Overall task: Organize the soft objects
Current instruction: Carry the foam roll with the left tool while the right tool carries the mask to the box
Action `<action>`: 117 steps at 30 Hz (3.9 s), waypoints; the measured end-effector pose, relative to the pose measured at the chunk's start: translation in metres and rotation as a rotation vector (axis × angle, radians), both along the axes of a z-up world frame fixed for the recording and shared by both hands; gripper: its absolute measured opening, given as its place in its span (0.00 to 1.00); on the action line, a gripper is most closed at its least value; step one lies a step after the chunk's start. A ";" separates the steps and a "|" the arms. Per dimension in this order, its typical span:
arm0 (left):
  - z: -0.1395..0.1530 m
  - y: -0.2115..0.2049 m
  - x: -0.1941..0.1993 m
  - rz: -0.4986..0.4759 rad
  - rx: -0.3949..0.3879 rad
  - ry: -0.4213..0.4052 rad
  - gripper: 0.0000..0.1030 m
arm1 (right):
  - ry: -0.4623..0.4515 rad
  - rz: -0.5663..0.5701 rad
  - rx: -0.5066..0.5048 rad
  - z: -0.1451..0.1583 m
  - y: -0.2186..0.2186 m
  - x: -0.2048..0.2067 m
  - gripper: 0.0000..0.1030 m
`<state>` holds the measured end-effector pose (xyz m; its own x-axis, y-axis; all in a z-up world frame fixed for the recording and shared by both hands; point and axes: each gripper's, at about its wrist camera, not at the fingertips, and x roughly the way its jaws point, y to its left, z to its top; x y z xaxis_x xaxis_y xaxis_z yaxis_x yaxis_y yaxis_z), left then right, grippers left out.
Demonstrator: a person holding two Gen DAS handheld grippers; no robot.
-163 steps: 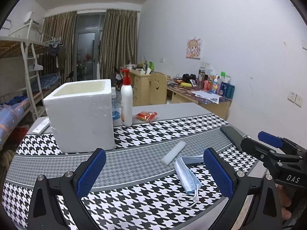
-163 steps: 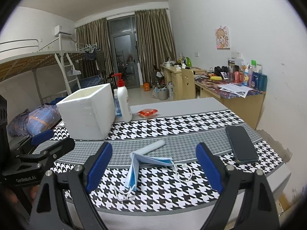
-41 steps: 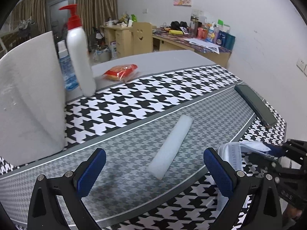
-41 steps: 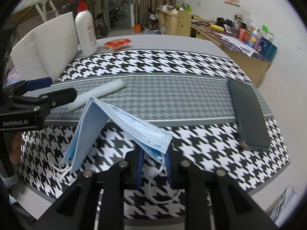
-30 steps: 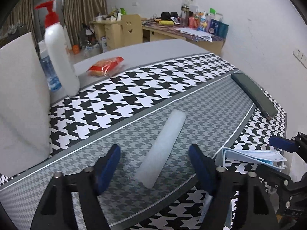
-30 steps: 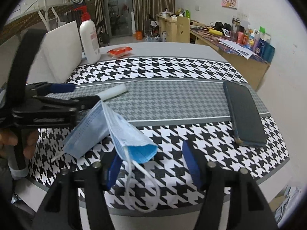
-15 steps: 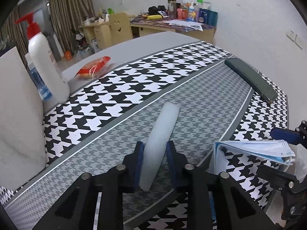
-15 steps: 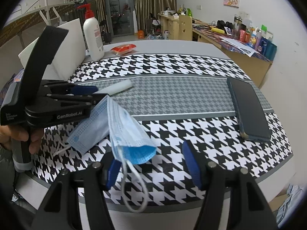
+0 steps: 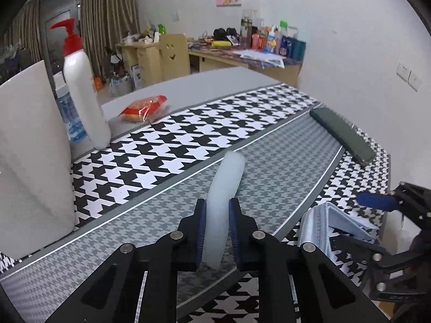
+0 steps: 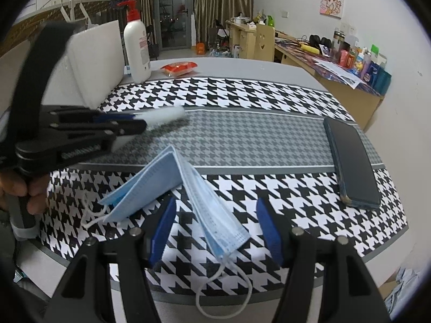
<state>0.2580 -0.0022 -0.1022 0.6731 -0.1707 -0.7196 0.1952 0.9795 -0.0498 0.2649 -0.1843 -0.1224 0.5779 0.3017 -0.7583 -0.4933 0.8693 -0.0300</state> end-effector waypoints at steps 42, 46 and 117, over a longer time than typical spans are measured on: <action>0.057 0.035 -0.079 0.061 -0.114 -0.213 0.18 | -0.090 -0.076 0.093 0.045 0.009 -0.026 0.09; 0.066 0.039 -0.090 0.068 -0.107 -0.243 0.18 | -0.111 -0.071 0.105 0.053 0.012 -0.032 0.09; 0.161 0.123 -0.123 0.296 0.020 -0.441 0.18 | -0.354 0.077 0.236 0.154 0.093 -0.027 0.10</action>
